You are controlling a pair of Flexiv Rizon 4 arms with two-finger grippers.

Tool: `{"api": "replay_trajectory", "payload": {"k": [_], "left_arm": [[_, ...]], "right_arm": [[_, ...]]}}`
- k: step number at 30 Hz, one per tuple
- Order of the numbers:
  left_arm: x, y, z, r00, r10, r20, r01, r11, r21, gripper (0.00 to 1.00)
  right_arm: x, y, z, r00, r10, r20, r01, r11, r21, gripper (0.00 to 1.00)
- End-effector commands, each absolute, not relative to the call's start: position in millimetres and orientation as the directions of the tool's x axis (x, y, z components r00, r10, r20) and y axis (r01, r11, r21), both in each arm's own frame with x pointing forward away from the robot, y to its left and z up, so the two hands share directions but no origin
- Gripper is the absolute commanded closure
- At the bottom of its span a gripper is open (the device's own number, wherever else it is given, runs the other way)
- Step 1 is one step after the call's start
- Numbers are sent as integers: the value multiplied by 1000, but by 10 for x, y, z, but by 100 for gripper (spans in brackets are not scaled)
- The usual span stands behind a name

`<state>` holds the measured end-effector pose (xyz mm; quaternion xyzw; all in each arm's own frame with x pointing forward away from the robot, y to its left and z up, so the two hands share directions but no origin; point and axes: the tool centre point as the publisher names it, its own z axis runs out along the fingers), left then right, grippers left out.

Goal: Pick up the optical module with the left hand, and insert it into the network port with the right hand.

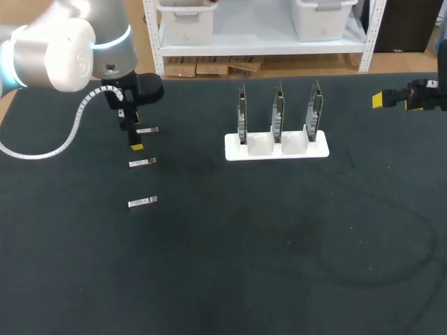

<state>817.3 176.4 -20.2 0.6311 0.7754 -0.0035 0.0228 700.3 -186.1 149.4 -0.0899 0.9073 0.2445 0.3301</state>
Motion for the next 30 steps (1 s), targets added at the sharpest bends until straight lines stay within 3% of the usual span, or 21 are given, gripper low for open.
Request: {"api": "replay_trajectory", "payload": {"k": [1, 2, 25, 30], "left_arm": [[8169, 1776, -210, -199, 979, -40, 979, 200, 26, 88], [8169, 1776, -210, -199, 979, -41, 979, 200, 27, 100], [8089, 1794, -132, -201, 978, -60, 978, 204, 48, 100], [8126, 1802, 80, -210, 967, -144, 972, 223, 76, 100]], "right_arm": [[6998, -1853, 1498, -766, -1, -643, -321, 866, 382, 0], [6998, -1853, 1498, -766, -1, -643, -321, 866, 382, 0], [6998, -1853, 1498, -766, -1, -643, -321, 866, 382, 0], [6998, -1853, 1498, -766, -1, -643, -321, 866, 382, 0]]}}
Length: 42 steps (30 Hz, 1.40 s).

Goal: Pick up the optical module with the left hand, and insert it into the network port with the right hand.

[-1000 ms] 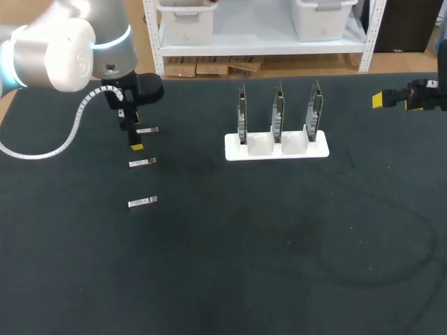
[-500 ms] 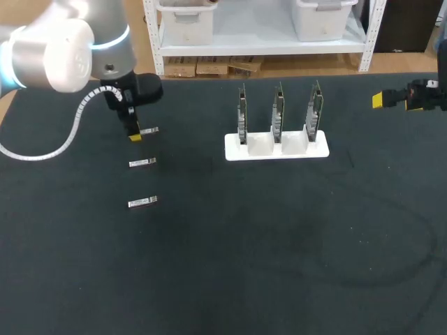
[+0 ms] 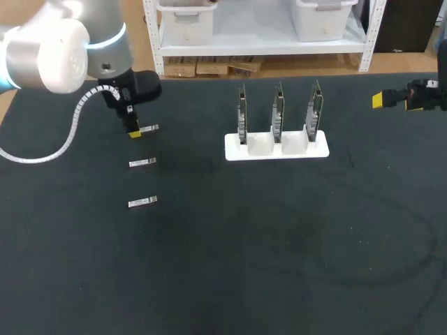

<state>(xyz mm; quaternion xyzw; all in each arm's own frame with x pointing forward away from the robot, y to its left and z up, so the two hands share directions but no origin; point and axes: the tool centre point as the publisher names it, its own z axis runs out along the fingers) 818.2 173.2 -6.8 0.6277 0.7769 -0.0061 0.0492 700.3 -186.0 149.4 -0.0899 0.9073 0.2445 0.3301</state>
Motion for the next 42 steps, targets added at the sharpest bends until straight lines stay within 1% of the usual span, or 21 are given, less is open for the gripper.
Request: {"api": "replay_trajectory", "payload": {"k": [1, 7, 16, 20, 25, 40, 42], "left_arm": [[8140, 1802, 145, -213, 965, -154, 970, 228, 86, 100], [8179, 1786, 570, -200, 925, -324, 953, 260, 154, 100], [8140, 1635, 1154, -86, 861, -501, 936, 241, 255, 100], [8104, 1572, 1269, -43, 809, -586, 936, 237, 259, 100], [8040, 1541, 1291, -45, 728, -684, 940, 263, 218, 100], [7973, 1551, 1293, -58, 742, -667, 940, 266, 214, 100], [7978, 1464, 1342, -36, 720, -693, 941, 258, 220, 100]], "right_arm": [[6998, -1853, 1498, -766, -1, -643, -321, 866, 382, 0], [6998, -1853, 1498, -766, -1, -643, -321, 866, 382, 0], [6998, -1853, 1498, -766, -1, -643, -321, 866, 382, 0], [6998, -1853, 1498, -766, -1, -643, -321, 866, 382, 0], [6998, -1853, 1498, -766, -1, -643, -321, 866, 382, 0], [6998, -1853, 1498, -766, -1, -643, -321, 866, 382, 0], [6998, -1853, 1498, -766, -1, -643, -321, 866, 382, 0]]}}
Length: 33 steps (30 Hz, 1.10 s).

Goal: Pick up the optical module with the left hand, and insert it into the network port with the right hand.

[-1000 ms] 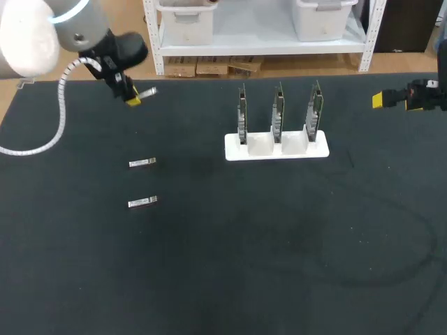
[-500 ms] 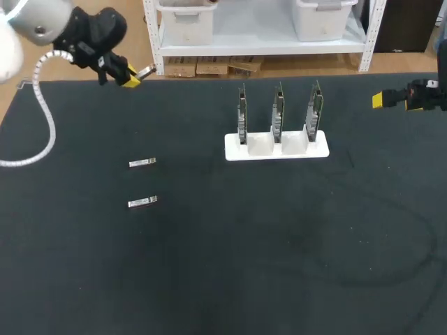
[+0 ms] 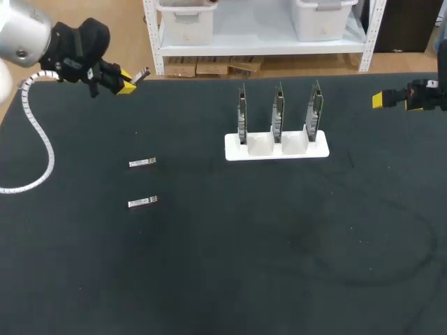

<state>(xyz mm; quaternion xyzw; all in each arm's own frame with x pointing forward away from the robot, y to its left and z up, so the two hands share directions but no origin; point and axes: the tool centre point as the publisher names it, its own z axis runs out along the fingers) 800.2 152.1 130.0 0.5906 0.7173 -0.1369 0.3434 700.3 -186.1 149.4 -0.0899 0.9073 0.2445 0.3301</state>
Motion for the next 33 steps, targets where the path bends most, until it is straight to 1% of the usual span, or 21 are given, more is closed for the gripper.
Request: {"api": "replay_trajectory", "payload": {"k": [1, 5, 9, 12, 20, 28, 30, 32, 33], "left_arm": [[7994, 1403, 1359, -31, 711, -702, 943, 253, 215, 100], [8050, 1174, 1430, 18, 642, -767, 947, 236, 220, 100], [8067, 986, 1507, 62, 619, -783, 954, 193, 228, 100], [8059, 898, 1541, 61, 607, -793, 962, 176, 209, 100], [8017, 737, 1664, 103, 527, -843, 967, 147, 210, 100], [8011, 628, 1716, 130, 464, -876, 974, 107, 201, 100], [8016, 641, 1720, 152, 473, -868, 971, 93, 221, 100], [7996, 760, 1746, 175, 496, -851, 959, 110, 261, 100], [7996, 760, 1746, 175, 496, -851, 959, 110, 261, 100]], "right_arm": [[6998, -1853, 1498, -766, -1, -643, -321, 866, 382, 0], [6998, -1853, 1498, -766, -1, -643, -321, 866, 382, 0], [6998, -1853, 1498, -766, -1, -643, -321, 866, 382, 0], [6998, -1853, 1498, -766, -1, -643, -321, 866, 382, 0], [6998, -1853, 1498, -766, -1, -643, -321, 866, 382, 0], [6998, -1853, 1498, -766, -1, -643, -321, 866, 382, 0], [6998, -1853, 1498, -766, -1, -643, -321, 866, 382, 0], [6998, -1853, 1498, -766, -1, -643, -321, 866, 382, 0], [6998, -1853, 1498, -766, -1, -643, -321, 866, 382, 0]]}}
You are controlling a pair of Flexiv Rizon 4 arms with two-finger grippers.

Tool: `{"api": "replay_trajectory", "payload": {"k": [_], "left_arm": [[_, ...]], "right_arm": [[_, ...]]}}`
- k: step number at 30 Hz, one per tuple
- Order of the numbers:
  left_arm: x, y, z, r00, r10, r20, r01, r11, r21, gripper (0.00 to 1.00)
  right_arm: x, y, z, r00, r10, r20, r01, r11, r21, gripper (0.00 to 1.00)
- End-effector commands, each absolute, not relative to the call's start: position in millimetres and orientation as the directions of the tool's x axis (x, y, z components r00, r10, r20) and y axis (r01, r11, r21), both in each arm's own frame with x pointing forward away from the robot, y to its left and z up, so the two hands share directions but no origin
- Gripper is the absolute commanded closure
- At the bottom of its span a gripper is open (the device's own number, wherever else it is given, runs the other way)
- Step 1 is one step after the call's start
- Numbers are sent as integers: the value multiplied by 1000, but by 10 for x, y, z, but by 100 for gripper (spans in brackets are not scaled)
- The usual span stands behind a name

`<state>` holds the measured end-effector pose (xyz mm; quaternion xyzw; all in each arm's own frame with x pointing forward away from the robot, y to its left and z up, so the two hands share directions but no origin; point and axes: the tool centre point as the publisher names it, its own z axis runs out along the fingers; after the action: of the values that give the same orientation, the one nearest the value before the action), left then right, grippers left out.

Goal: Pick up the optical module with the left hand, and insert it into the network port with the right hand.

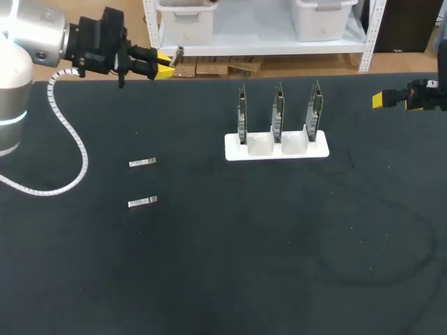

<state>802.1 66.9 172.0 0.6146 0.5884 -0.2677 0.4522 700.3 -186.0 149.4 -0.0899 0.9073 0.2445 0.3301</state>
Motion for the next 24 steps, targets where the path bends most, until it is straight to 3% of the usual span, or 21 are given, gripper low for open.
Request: {"api": "replay_trajectory", "payload": {"k": [1, 11, 17, 24], "left_arm": [[7996, 760, 1746, 175, 496, -851, 959, 110, 261, 100], [7989, 759, 1765, 177, 492, -853, 959, 110, 263, 100], [7930, 167, 1847, 261, 326, -909, 950, 79, 301, 100], [7944, -111, 1927, 287, 245, -926, 956, -8, 294, 100]], "right_arm": [[6998, -1853, 1498, -766, -1, -643, -321, 866, 382, 0], [6998, -1853, 1498, -766, -1, -643, -321, 866, 382, 0], [6998, -1853, 1498, -766, -1, -643, -321, 866, 382, 0], [6998, -1853, 1498, -766, -1, -643, -321, 866, 382, 0]]}}
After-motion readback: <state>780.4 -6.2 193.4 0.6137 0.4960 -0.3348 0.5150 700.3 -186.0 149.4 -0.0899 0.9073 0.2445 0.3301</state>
